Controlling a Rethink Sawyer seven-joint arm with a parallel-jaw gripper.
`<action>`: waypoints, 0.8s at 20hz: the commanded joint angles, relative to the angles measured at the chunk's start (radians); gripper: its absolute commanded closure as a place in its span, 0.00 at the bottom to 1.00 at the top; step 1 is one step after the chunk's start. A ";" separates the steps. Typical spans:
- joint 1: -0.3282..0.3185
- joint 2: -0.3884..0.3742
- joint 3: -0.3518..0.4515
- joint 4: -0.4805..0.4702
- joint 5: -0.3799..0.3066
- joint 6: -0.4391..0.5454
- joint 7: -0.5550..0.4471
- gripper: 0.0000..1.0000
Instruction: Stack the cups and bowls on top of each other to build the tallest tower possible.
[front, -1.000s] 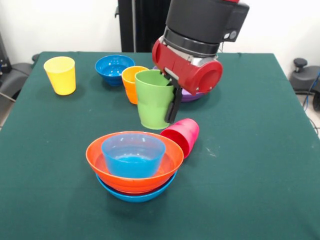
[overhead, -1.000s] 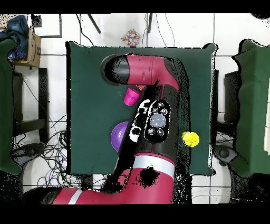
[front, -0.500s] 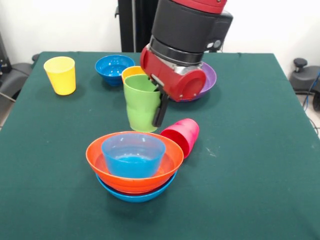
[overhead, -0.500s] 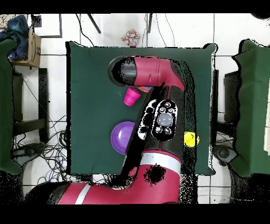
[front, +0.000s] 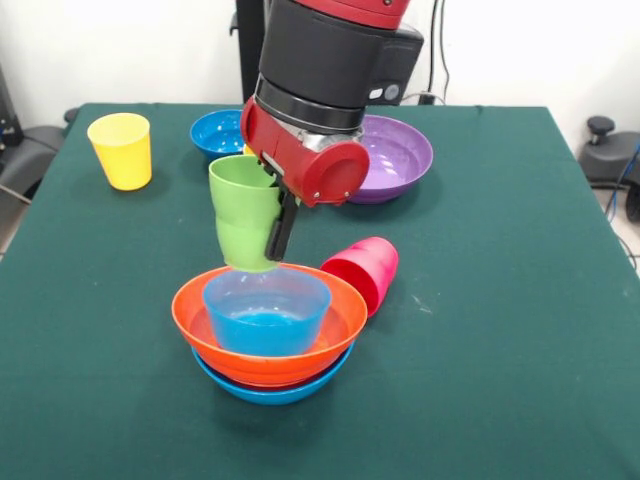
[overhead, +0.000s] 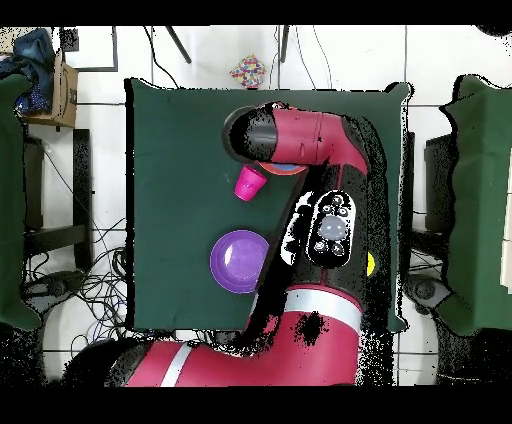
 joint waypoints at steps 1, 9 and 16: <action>0.002 0.055 0.101 0.084 -0.062 -0.053 -0.092 1.00; 0.020 0.083 0.091 0.086 -0.061 -0.099 -0.050 1.00; 0.021 0.093 0.090 0.096 -0.055 -0.134 -0.039 1.00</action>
